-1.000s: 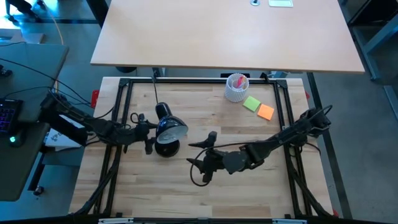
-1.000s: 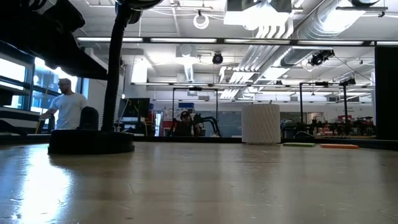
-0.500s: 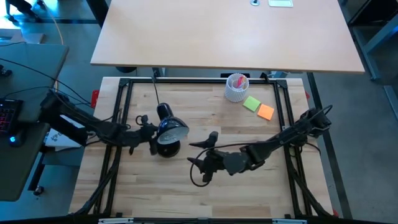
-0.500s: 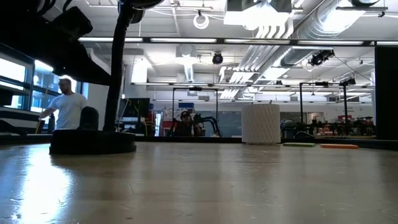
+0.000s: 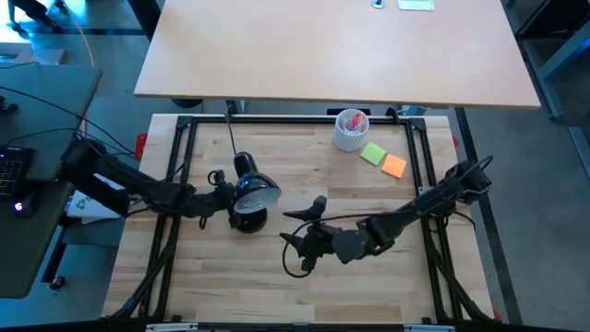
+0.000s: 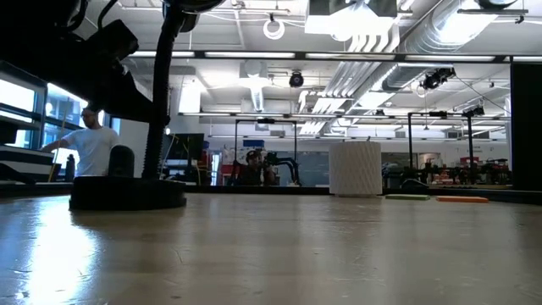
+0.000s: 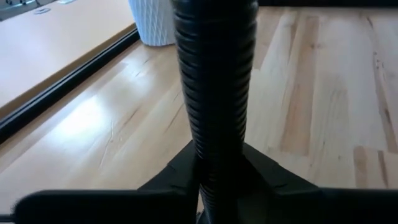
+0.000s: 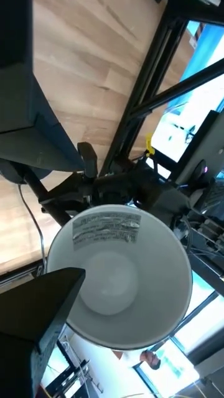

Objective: Screw lightbulb
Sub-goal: Insert the lightbulb into the lamp

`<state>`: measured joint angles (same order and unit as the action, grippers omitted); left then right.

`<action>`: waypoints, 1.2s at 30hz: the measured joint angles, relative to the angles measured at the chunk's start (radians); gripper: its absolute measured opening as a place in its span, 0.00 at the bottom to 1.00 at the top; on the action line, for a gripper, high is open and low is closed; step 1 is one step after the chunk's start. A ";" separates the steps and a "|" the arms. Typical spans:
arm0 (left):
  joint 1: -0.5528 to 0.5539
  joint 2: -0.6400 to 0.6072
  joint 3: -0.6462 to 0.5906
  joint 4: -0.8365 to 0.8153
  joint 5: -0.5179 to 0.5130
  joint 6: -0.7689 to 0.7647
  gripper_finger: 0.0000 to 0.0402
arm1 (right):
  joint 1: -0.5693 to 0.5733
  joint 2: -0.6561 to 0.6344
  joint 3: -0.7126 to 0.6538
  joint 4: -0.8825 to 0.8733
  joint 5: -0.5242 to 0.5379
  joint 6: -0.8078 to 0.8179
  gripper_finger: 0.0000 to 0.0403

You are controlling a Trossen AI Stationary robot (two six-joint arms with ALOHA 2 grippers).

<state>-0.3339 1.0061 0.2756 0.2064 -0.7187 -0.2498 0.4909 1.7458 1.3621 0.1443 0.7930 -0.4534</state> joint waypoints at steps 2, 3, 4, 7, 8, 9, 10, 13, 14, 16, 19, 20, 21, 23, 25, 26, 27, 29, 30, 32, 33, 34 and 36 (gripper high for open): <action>0.000 0.011 0.000 0.021 -0.003 -0.024 0.15 | 0.004 -0.003 0.000 -0.003 0.002 0.000 0.65; 0.000 0.021 0.000 0.036 -0.012 -0.044 0.15 | 0.006 -0.004 0.000 -0.001 0.004 0.000 0.65; -0.001 0.034 -0.001 0.055 -0.025 -0.064 0.15 | 0.009 -0.007 0.000 -0.001 0.013 0.000 0.65; -0.014 0.093 -0.002 0.133 -0.081 -0.111 0.15 | 0.012 -0.011 0.000 -0.001 0.023 0.004 0.65; -0.020 0.120 -0.002 0.169 -0.108 -0.126 0.15 | 0.013 -0.013 0.000 -0.001 0.023 0.004 0.65; -0.026 0.149 -0.002 0.205 -0.137 -0.141 0.15 | 0.014 -0.016 0.000 -0.001 0.023 0.004 0.65; -0.031 0.180 -0.002 0.243 -0.167 -0.154 0.15 | 0.014 -0.019 0.000 -0.001 0.023 0.005 0.65; -0.045 0.271 -0.001 0.353 -0.252 -0.193 0.15 | 0.014 -0.020 0.000 0.002 0.025 0.007 0.65; -0.050 0.298 0.000 0.386 -0.276 -0.203 0.15 | 0.014 -0.020 0.000 0.002 0.025 0.007 0.65; -0.053 0.341 0.003 0.434 -0.302 -0.213 0.15 | 0.014 -0.020 0.000 0.002 0.025 0.007 0.65; -0.059 0.378 0.021 0.443 -0.277 -0.213 0.24 | 0.009 -0.020 0.000 0.002 0.012 0.000 0.65; -0.059 0.380 0.026 0.433 -0.241 -0.216 0.30 | 0.007 -0.020 0.000 0.002 0.002 -0.001 0.65; -0.059 0.380 0.028 0.426 -0.208 -0.216 0.36 | 0.003 -0.020 0.000 0.002 -0.012 -0.001 0.65; -0.059 0.365 0.028 0.409 -0.156 -0.213 0.48 | -0.005 -0.020 0.000 0.003 -0.028 0.002 0.65; -0.059 0.339 0.028 0.376 -0.120 -0.212 0.59 | -0.014 -0.020 0.000 0.002 -0.029 0.016 0.65; -0.059 0.319 0.028 0.350 -0.104 -0.212 0.63 | -0.019 -0.020 0.000 0.003 -0.025 0.028 0.65; -0.059 0.297 0.028 0.320 -0.088 -0.212 0.67 | -0.022 -0.020 0.000 0.007 -0.009 0.032 0.65; -0.062 0.240 0.028 0.238 -0.046 -0.218 0.72 | -0.027 -0.020 0.000 0.029 0.051 0.035 0.65; -0.062 0.207 0.028 0.196 -0.027 -0.224 0.73 | -0.031 -0.020 0.000 0.042 0.086 0.035 0.65; -0.069 0.141 0.028 0.128 -0.001 -0.244 0.74 | -0.042 -0.020 0.000 0.047 0.117 0.043 0.65; -0.076 0.106 0.028 0.100 0.012 -0.247 0.74 | -0.049 -0.020 0.000 0.046 0.116 0.052 0.65; -0.084 0.075 0.028 0.083 0.023 -0.244 0.74 | -0.058 -0.020 0.000 0.038 0.115 0.058 0.65; -0.103 0.011 0.028 0.054 0.029 -0.225 0.74 | -0.079 -0.020 0.000 0.010 0.115 0.084 0.65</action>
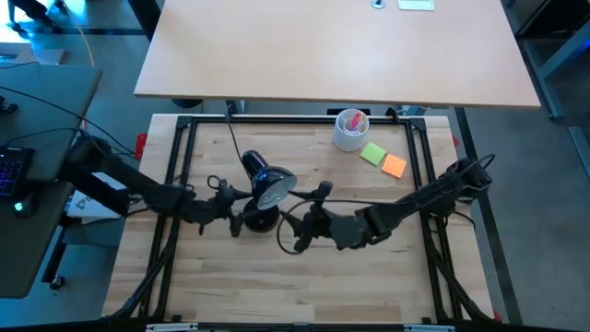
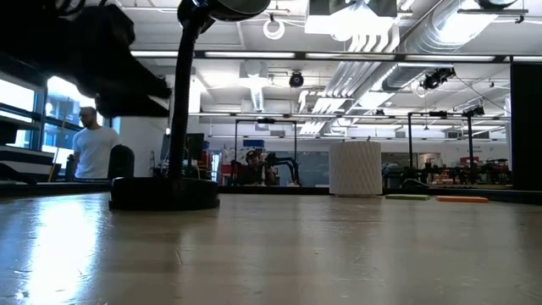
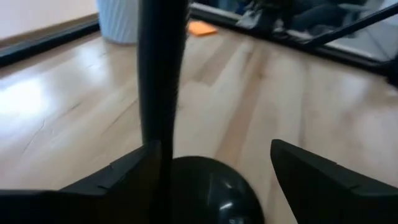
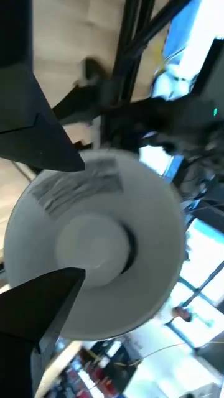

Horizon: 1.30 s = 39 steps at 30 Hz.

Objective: Screw lightbulb
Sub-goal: Insert the lightbulb into the lamp

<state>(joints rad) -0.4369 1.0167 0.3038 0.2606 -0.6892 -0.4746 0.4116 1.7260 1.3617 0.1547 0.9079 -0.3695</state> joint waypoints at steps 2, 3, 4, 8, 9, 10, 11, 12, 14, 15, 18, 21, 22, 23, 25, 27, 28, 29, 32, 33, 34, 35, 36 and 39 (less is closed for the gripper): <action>-0.018 -0.067 0.000 -0.044 -0.017 0.025 0.75 | -0.023 0.000 0.000 -0.027 0.002 0.048 0.65; -0.025 -0.096 0.000 -0.067 -0.042 0.034 0.75 | -0.034 0.000 0.000 -0.038 0.002 0.077 0.65; -0.030 -0.126 0.000 -0.093 -0.076 0.045 0.75 | -0.044 0.000 0.000 -0.042 0.002 0.103 0.65; -0.027 -0.218 0.000 -0.102 -0.230 0.181 0.75 | -0.078 0.000 0.000 -0.039 -0.001 0.148 0.65; -0.017 -0.237 0.000 -0.088 -0.239 0.235 0.75 | -0.083 0.000 0.000 -0.038 -0.002 0.149 0.65; -0.003 -0.254 0.000 -0.063 -0.239 0.285 0.75 | -0.087 0.000 0.000 -0.037 -0.003 0.149 0.65; 0.015 -0.268 0.000 -0.032 -0.231 0.334 0.75 | -0.092 0.000 0.000 -0.034 -0.006 0.148 0.65; 0.033 -0.281 0.000 -0.005 -0.218 0.381 0.75 | -0.095 0.000 0.000 -0.032 -0.017 0.148 0.65; 0.072 -0.299 0.000 0.043 -0.182 0.458 0.75 | -0.101 0.000 0.000 -0.031 -0.062 0.151 0.65; 0.093 -0.305 0.000 0.062 -0.164 0.487 0.75 | -0.105 0.000 0.000 -0.031 -0.088 0.159 0.65; 0.147 -0.315 0.000 0.106 -0.117 0.556 0.75 | -0.116 0.000 0.000 -0.028 -0.138 0.182 0.65; 0.182 -0.315 0.000 0.155 -0.072 0.615 0.75 | -0.120 0.000 0.000 -0.020 -0.157 0.169 0.65; 0.190 -0.315 -0.001 0.171 -0.058 0.637 0.75 | -0.120 0.000 0.000 -0.014 -0.163 0.158 0.65; 0.196 -0.315 -0.002 0.185 -0.045 0.658 0.75 | -0.120 0.000 0.000 -0.005 -0.171 0.145 0.65; 0.202 -0.314 -0.003 0.217 -0.015 0.695 0.75 | -0.120 0.000 0.000 0.017 -0.176 0.106 0.65; 0.201 -0.316 0.000 0.274 0.007 0.720 0.75 | -0.120 0.000 0.000 0.034 -0.182 0.063 0.65; 0.201 -0.317 0.000 0.289 0.014 0.730 0.75 | -0.120 0.000 0.000 0.036 -0.181 0.036 0.65; 0.201 -0.317 0.000 0.299 0.022 0.739 0.75 | -0.120 0.000 0.000 0.038 -0.181 0.006 0.65; 0.201 -0.314 0.000 0.322 0.043 0.764 0.75 | -0.120 0.000 0.000 0.038 -0.180 -0.112 0.65; 0.201 -0.315 0.000 0.334 0.041 0.776 0.75 | -0.120 0.000 0.000 0.038 -0.180 -0.161 0.65; 0.201 -0.316 0.000 0.337 0.030 0.788 0.75 | -0.117 0.000 0.000 0.038 -0.178 -0.220 0.65; 0.202 -0.316 0.000 0.335 0.011 0.798 0.75 | -0.113 0.000 0.000 0.038 -0.171 -0.282 0.65; 0.202 -0.315 0.000 0.329 -0.007 0.805 0.75 | -0.108 0.000 0.000 0.038 -0.153 -0.349 0.65; 0.212 -0.316 0.000 0.331 -0.027 0.825 0.75 | -0.091 0.001 0.000 0.028 -0.092 -0.545 0.65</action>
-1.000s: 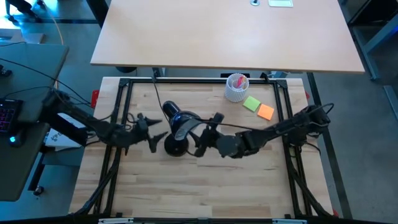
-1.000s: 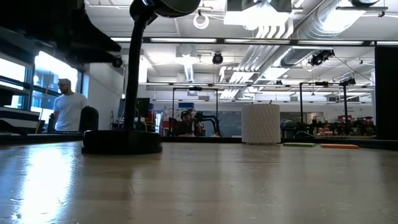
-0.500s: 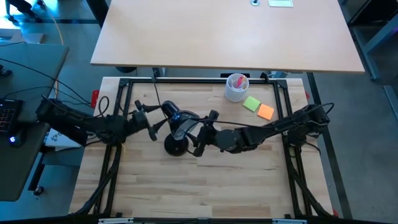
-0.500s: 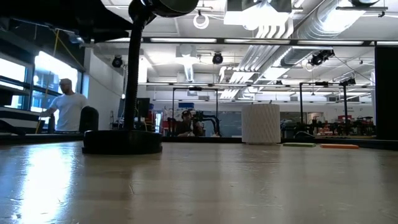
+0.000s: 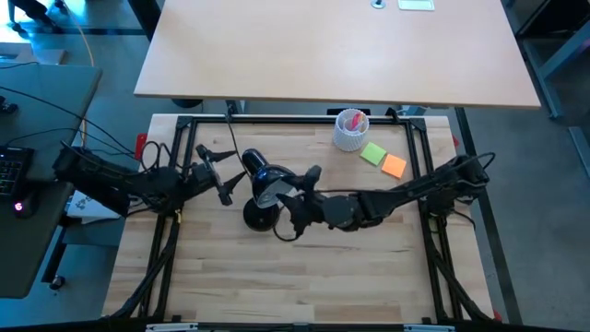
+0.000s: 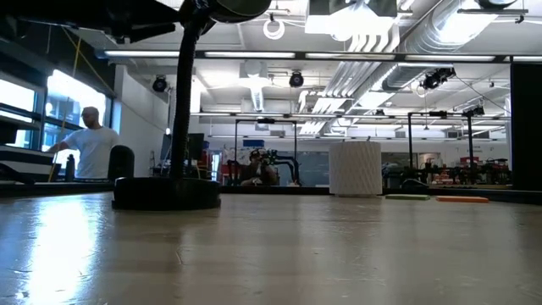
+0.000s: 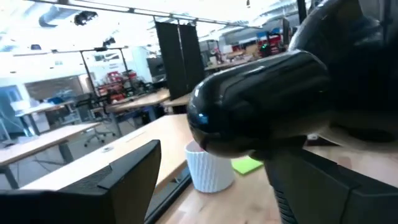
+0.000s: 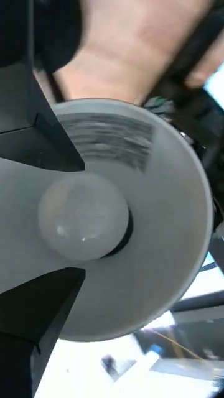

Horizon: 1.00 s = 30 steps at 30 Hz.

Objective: Screw lightbulb
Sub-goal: Insert the lightbulb into the lamp

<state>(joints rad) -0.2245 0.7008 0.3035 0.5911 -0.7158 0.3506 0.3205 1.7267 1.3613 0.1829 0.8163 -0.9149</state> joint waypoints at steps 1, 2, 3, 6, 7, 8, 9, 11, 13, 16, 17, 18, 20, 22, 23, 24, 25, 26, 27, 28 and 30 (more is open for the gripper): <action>0.009 -0.001 0.000 -0.001 0.002 0.000 0.75 | 0.003 0.000 0.000 -0.007 0.014 -0.063 0.65; 0.021 -0.001 0.000 -0.004 0.009 -0.001 0.75 | 0.005 0.000 0.000 -0.016 0.019 -0.125 0.65; 0.036 -0.001 0.000 -0.013 0.020 -0.008 0.75 | 0.005 0.000 0.000 -0.027 0.019 -0.185 0.65; 0.093 -0.001 0.000 -0.051 0.092 -0.058 0.74 | 0.002 0.009 0.000 -0.048 0.017 -0.338 0.65; 0.115 -0.001 0.000 -0.063 0.119 -0.077 0.74 | 0.000 0.014 0.000 -0.048 0.017 -0.387 0.65; 0.136 -0.001 0.000 -0.071 0.149 -0.086 0.74 | -0.003 0.023 0.000 -0.043 0.020 -0.433 0.65; 0.155 -0.001 0.000 -0.076 0.179 -0.095 0.73 | -0.007 0.032 0.000 -0.027 0.021 -0.481 0.65; 0.189 -0.001 0.000 -0.077 0.246 -0.102 0.72 | -0.010 0.054 0.001 0.023 0.029 -0.581 0.65; 0.219 -0.001 0.000 -0.076 0.304 -0.102 0.72 | -0.014 0.075 0.001 0.071 0.051 -0.668 0.65; 0.252 0.000 0.010 -0.080 0.409 -0.109 0.72 | -0.018 0.095 0.001 0.146 0.051 -0.772 0.65; 0.258 0.001 0.013 -0.075 0.443 -0.113 0.72 | -0.020 0.101 0.001 0.165 0.048 -0.797 0.65; 0.267 0.001 0.014 -0.075 0.463 -0.116 0.72 | -0.020 0.103 0.001 0.177 0.048 -0.819 0.65; 0.273 0.004 0.019 -0.072 0.492 -0.118 0.72 | -0.020 0.103 0.001 0.178 0.048 -0.839 0.65; 0.274 0.004 0.026 -0.072 0.506 -0.124 0.72 | -0.020 0.103 0.001 0.178 0.048 -0.837 0.65; 0.274 0.004 0.030 -0.071 0.506 -0.124 0.72 | -0.022 0.103 0.001 0.178 0.048 -0.830 0.65; 0.275 0.005 0.033 -0.068 0.505 -0.122 0.72 | -0.026 0.103 0.001 0.180 0.047 -0.819 0.65; 0.275 0.006 0.034 -0.067 0.506 -0.122 0.72 | -0.029 0.103 0.001 0.180 0.046 -0.803 0.65; 0.274 0.006 0.034 -0.068 0.506 -0.123 0.72 | -0.032 0.102 0.001 0.180 0.045 -0.781 0.65; 0.272 0.006 0.034 -0.067 0.505 -0.123 0.72 | -0.035 0.102 0.001 0.181 0.045 -0.756 0.65; 0.269 0.008 0.034 -0.067 0.505 -0.123 0.72 | -0.039 0.102 0.001 0.181 0.045 -0.725 0.65; 0.259 0.010 0.034 -0.067 0.509 -0.123 0.72 | -0.046 0.102 0.001 0.188 0.044 -0.658 0.65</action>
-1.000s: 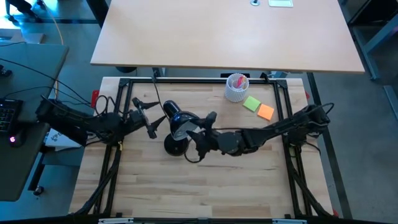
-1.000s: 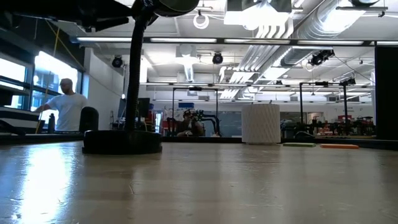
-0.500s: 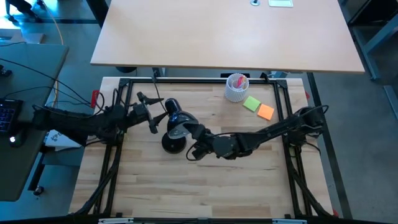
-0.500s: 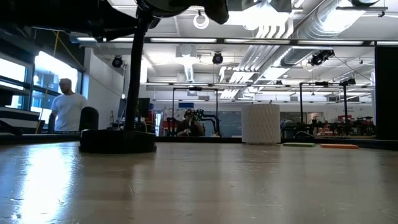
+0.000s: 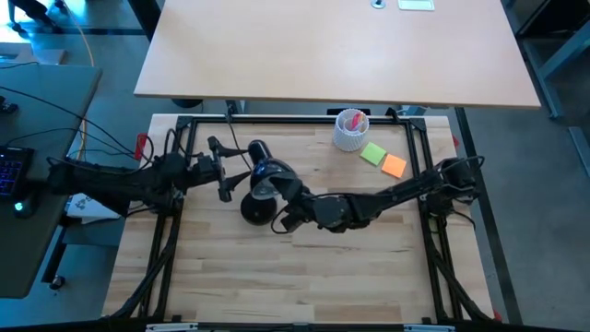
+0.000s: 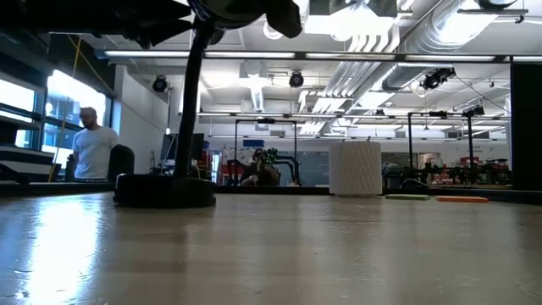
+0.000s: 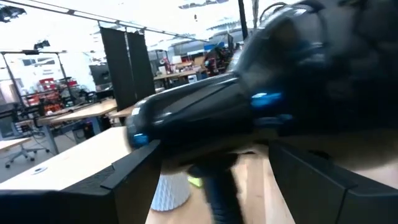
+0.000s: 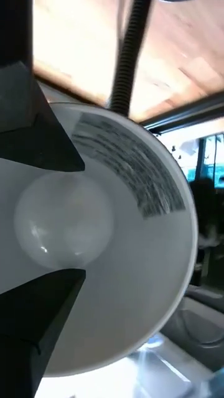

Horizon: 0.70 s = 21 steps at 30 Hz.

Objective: Screw lightbulb
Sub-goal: Insert the lightbulb into the lamp

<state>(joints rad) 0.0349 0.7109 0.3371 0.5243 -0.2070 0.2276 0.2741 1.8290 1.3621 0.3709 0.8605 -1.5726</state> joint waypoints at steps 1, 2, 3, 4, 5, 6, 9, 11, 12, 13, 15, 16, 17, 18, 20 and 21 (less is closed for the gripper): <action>-0.007 0.000 0.000 0.001 0.000 0.000 0.72 | -0.004 0.000 0.000 0.005 0.000 0.031 0.65; -0.013 0.000 0.000 0.001 0.000 0.000 0.72 | -0.007 0.000 0.000 0.007 0.001 0.064 0.65; -0.020 0.000 0.000 0.004 -0.002 0.000 0.72 | -0.011 0.000 0.000 0.008 0.002 0.096 0.65; -0.027 0.000 0.000 0.006 -0.004 0.000 0.72 | -0.014 0.000 0.000 0.008 0.003 0.128 0.65; -0.036 0.000 0.000 0.007 -0.005 0.000 0.72 | -0.017 0.000 0.000 0.008 0.002 0.164 0.65; -0.045 0.000 0.000 0.008 -0.008 0.000 0.71 | -0.019 0.000 0.000 0.008 0.001 0.207 0.65; -0.078 0.000 0.000 0.013 -0.029 0.005 0.70 | -0.022 0.000 0.000 0.028 0.001 0.337 0.65; -0.106 0.000 0.000 0.013 -0.069 0.019 0.68 | -0.023 0.000 -0.001 0.047 0.002 0.422 0.65; -0.122 0.000 0.000 0.012 -0.097 0.029 0.67 | -0.023 0.000 -0.001 0.060 0.003 0.462 0.65; -0.139 0.000 0.000 0.012 -0.129 0.044 0.66 | -0.022 0.000 -0.001 0.074 0.011 0.501 0.65; -0.175 0.000 0.000 0.008 -0.203 0.074 0.65 | -0.011 0.000 -0.001 0.106 0.054 0.568 0.65; -0.193 0.000 0.000 0.002 -0.244 0.089 0.64 | -0.005 0.000 -0.001 0.114 0.079 0.597 0.65; -0.208 0.000 0.000 -0.003 -0.283 0.099 0.64 | 0.003 0.000 -0.001 0.114 0.098 0.624 0.65; -0.224 0.000 0.000 -0.011 -0.320 0.107 0.64 | 0.012 -0.001 -0.001 0.112 0.110 0.644 0.65; -0.245 0.000 0.000 -0.032 -0.381 0.115 0.64 | 0.034 -0.002 -0.001 0.110 0.114 0.682 0.65; -0.252 -0.001 0.000 -0.047 -0.400 0.115 0.64 | 0.047 -0.002 -0.001 0.111 0.113 0.691 0.65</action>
<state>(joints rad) -0.2172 0.7102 0.3370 0.4769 -0.6070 0.3425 0.3207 1.8271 1.3609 0.4818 0.9738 -0.8820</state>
